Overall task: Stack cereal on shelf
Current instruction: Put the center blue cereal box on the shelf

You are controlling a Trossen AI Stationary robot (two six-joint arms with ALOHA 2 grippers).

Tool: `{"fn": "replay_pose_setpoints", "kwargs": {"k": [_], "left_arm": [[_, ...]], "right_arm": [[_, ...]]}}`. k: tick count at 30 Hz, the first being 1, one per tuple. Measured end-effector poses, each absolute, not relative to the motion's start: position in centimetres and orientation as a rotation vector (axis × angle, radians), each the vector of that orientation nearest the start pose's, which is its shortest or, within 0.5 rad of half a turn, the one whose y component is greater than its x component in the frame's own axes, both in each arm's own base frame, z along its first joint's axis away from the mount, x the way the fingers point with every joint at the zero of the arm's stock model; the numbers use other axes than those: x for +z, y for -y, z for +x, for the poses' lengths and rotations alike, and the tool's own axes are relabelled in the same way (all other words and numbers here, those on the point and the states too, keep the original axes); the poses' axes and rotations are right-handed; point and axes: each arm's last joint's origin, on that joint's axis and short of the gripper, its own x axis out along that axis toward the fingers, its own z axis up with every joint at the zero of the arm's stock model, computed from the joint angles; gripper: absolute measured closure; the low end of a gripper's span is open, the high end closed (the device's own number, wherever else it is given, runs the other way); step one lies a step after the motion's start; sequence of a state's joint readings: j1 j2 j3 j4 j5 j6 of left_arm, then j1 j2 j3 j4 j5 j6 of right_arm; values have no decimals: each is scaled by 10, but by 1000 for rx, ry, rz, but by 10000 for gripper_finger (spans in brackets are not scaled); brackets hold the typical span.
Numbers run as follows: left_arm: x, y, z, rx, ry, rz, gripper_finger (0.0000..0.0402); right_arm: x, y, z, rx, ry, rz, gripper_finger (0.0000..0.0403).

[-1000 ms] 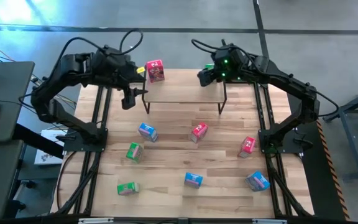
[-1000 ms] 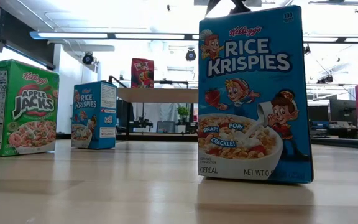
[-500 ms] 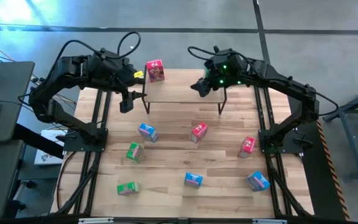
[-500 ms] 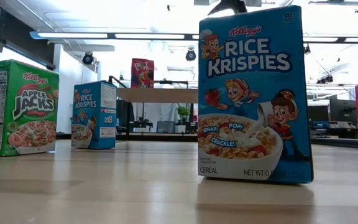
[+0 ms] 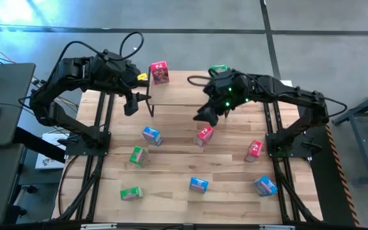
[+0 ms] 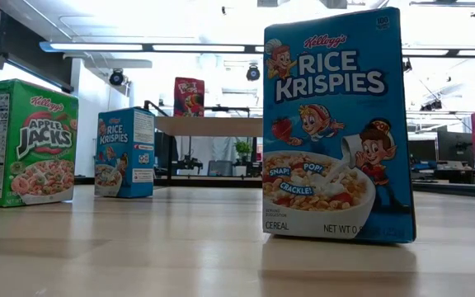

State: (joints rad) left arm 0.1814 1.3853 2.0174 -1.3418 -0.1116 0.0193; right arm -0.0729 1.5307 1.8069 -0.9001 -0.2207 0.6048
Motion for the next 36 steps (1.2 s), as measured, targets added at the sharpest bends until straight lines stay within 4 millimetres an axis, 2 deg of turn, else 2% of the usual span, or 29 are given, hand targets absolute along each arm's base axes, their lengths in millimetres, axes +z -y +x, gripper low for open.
{"fn": "replay_pose_setpoints", "kwargs": {"k": [10, 19, 22, 29, 36], "left_arm": [[493, -40, 203, 301, -704, -79, 192], [493, -41, 203, 319, -696, -124, 192], [493, -41, 203, 320, -696, -128, 192], [493, -41, 203, 328, -693, -149, 192], [492, -41, 205, 328, -697, -148, 192]], "right_arm": [[436, -36, 305, 96, -692, 593, 159], [432, -85, 296, 106, -696, 456, 159], [425, -99, 296, 79, -708, 420, 159], [399, -131, 310, 71, -782, 338, 159], [371, -146, 329, 52, -869, 317, 159]]}}
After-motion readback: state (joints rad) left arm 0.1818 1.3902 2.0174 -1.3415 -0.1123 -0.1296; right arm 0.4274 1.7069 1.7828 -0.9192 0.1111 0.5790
